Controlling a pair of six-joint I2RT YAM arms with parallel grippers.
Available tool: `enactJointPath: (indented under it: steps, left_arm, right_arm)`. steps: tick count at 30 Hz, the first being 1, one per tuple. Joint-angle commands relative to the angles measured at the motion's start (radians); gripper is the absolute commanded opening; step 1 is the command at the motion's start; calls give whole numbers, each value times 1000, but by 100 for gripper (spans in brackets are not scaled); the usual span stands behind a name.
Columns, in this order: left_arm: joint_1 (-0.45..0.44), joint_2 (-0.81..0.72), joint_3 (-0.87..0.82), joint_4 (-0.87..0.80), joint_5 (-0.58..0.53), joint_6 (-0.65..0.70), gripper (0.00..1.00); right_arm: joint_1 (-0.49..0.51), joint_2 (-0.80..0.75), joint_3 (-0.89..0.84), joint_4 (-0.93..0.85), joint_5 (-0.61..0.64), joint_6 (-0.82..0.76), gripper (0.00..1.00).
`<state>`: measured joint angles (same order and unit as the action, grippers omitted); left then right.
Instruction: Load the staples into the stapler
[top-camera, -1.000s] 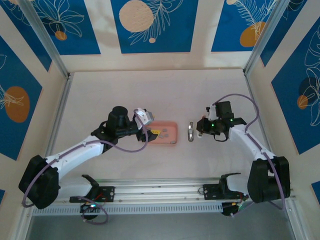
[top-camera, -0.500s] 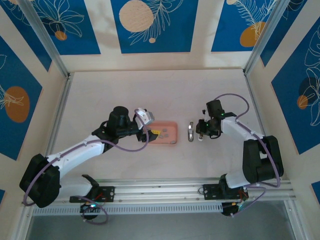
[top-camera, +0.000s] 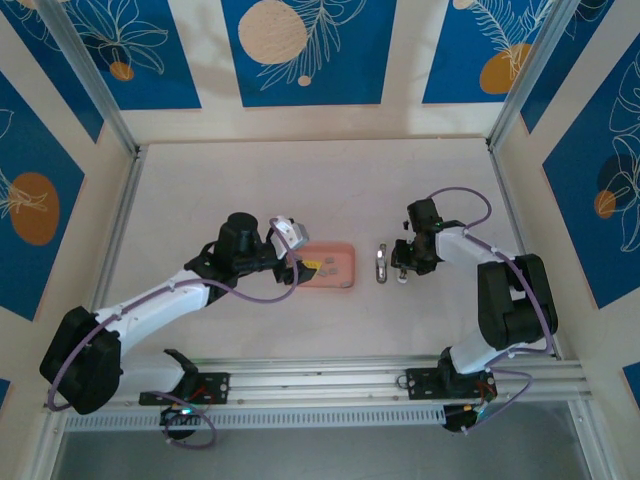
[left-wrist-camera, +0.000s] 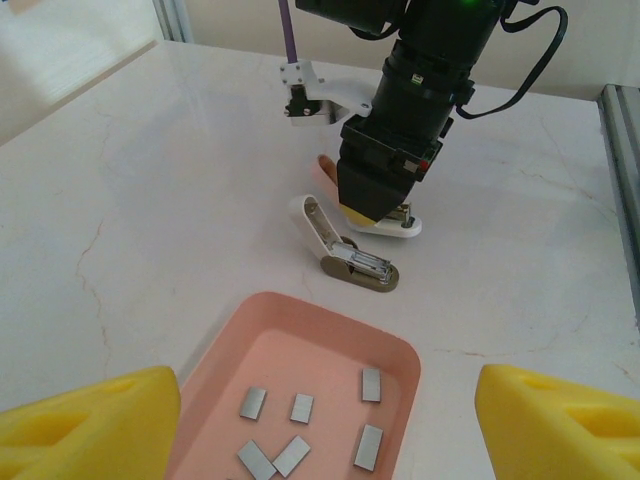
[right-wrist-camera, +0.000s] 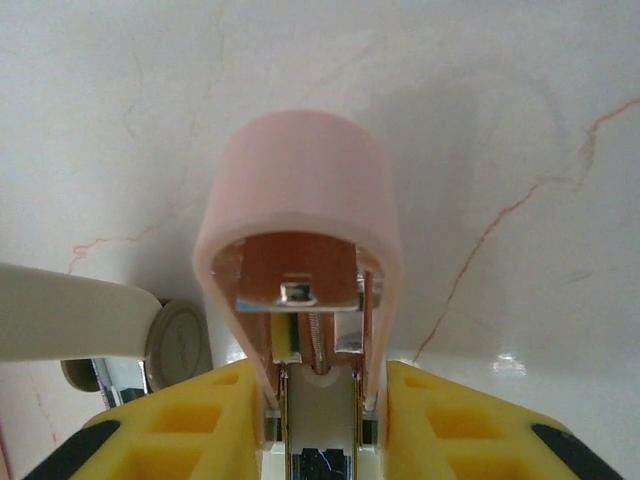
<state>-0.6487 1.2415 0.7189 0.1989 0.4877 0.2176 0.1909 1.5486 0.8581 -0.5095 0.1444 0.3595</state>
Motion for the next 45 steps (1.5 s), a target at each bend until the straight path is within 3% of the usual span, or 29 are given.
enactJointPath:
  steps: [1, 9, 27, 39, 45]
  left_arm:
    - [-7, 9, 17, -3, -2, -5, 78]
    - [-9, 9, 19, -1, -2, -3, 78]
    - [-8, -7, 11, -34, -16, 16, 78]
    - [-9, -10, 8, -41, -21, 21, 78]
    - [-8, -4, 14, -60, -17, 21, 79]
  right_arm:
    - [7, 7, 26, -3, 6, 6, 35]
    - [7, 21, 30, -11, -9, 0, 39]
    - [35, 46, 82, -67, 29, -107, 35]
    - [2, 55, 101, -84, 35, -145, 36]
    - [-6, 55, 110, -78, 1, -146, 43]
